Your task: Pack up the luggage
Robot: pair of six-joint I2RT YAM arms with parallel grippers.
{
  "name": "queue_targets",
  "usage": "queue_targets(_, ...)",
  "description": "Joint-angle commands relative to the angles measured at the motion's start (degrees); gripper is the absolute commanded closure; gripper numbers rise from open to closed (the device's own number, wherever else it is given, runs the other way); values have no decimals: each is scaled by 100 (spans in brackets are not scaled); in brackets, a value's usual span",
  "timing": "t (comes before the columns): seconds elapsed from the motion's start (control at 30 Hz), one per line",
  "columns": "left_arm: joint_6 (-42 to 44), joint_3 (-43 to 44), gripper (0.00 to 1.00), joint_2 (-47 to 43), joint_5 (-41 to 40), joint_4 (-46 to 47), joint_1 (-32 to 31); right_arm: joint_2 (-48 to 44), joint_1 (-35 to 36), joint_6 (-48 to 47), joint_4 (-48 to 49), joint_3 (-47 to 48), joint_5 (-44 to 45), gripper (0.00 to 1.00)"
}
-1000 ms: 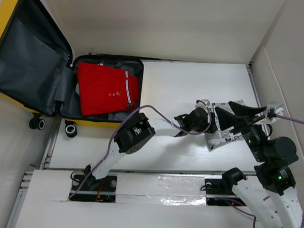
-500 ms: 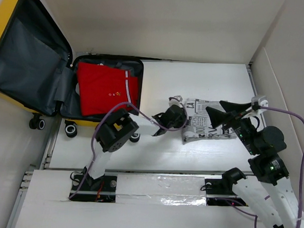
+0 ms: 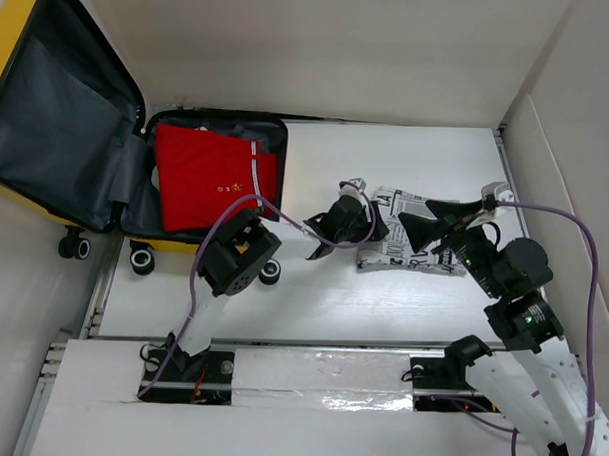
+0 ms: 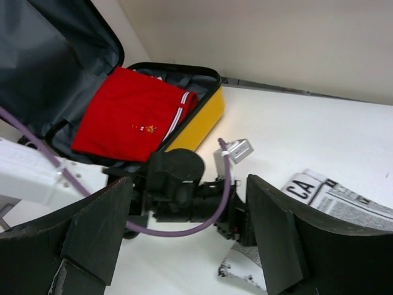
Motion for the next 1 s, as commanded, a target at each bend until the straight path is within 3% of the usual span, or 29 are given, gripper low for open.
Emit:
queue_targets(0.0,-66,400,39,658,462,-418,205,-55,36,0,341,16,-56,20)
queue_targets(0.03,-102,427,41,739,724,-175,205,-55,36,-9,323,16,-38,20)
queue_targets(0.13,-216,620,70,1003,840,-41,205,-81,36,-9,314,-11,-12,20)
queue_targets(0.2,-313,585,95,1108,1016,161,205,-99,36,0,305,-28,-12,21)
queue_targets(0.23,-409,577,100,1117,1095,249,266,-125,36,0,305,-37,-21,21)
queue_targets(0.4,-209,-20,100,383,1236,601,267,-248,36,-9,297,-63,49,21)
queue_targets(0.53,423,-232,100,-691,957,-28,267,-318,36,-44,375,-107,120,21)
queue_targets(0.67,1136,205,100,-1518,349,-926,600,-319,36,-26,490,-186,146,21)
queue_targets(0.8,1593,891,100,-1853,778,-1718,1460,-432,36,-44,525,-300,260,21)
queue_targets(0.97,2428,2095,100,-1994,515,-2958,2365,-591,36,-175,411,-336,392,21)
